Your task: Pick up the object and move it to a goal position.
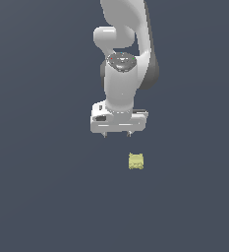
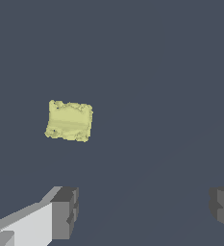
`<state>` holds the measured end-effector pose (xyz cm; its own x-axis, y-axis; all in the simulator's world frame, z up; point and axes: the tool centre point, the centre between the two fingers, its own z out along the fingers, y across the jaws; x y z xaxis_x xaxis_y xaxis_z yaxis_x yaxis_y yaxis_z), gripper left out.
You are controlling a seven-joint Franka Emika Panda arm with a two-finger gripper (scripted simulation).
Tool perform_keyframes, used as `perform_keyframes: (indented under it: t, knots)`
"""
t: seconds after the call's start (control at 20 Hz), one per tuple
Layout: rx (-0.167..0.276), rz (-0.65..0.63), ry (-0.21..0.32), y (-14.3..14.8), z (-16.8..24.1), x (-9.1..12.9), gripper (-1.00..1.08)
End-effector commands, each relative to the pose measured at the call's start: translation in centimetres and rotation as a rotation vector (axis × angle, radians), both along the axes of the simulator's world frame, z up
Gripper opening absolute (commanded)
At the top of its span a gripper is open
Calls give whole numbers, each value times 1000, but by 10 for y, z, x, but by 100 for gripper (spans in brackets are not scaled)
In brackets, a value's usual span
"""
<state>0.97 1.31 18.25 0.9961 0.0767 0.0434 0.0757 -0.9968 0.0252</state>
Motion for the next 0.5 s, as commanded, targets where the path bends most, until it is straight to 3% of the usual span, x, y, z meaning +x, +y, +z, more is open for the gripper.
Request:
perform_keyframes:
  t: [0.0, 0.45]
  knots:
    - [0, 0, 0, 0, 0, 0, 100]
    - [-15, 28, -3, 5, -6, 3, 100]
